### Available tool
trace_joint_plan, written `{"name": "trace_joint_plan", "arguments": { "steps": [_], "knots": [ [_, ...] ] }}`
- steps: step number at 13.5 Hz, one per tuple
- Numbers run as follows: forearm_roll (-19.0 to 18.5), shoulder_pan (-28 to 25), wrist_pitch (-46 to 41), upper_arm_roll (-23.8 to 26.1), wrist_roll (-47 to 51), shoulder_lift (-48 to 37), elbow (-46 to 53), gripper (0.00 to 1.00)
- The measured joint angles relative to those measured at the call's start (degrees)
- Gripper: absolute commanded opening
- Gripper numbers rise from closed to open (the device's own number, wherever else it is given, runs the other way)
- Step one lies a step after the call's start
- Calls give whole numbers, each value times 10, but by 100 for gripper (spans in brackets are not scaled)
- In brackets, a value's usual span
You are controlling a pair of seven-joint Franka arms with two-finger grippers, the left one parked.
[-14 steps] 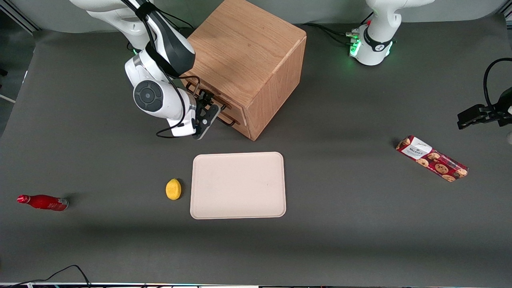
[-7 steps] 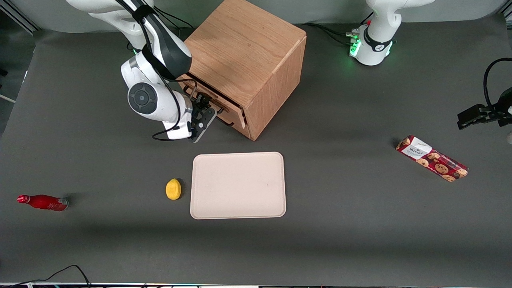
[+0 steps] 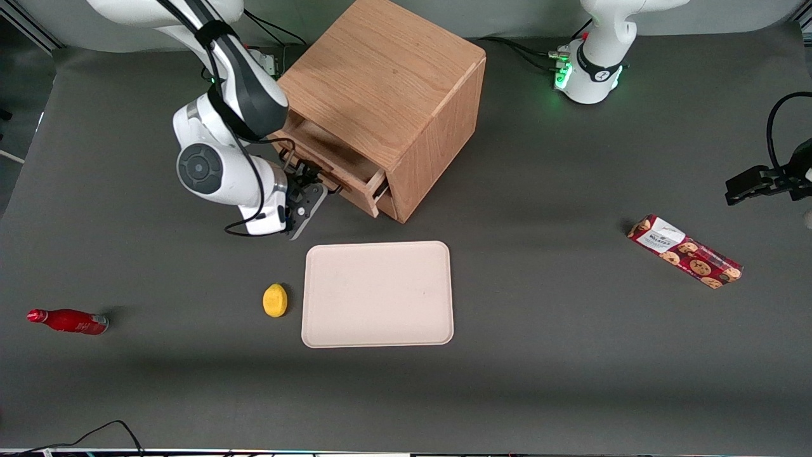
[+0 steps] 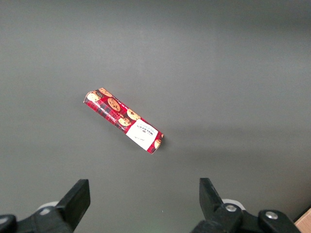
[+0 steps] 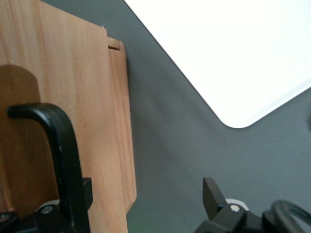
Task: Open upper drawer
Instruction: 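Pull the handle with the right gripper, sliding the drawer out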
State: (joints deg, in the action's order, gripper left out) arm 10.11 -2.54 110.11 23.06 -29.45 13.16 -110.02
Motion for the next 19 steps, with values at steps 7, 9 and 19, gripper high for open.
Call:
{"name": "trace_joint_plan", "arguments": {
  "steps": [7,9,19],
  "knots": [
    [-26,1,-2,-21,-22,22,33,100],
    [-27,1,-1,-28,-27,27,40,100],
    [-38,2,-2,-62,-54,57,86,100]
  ]
}}
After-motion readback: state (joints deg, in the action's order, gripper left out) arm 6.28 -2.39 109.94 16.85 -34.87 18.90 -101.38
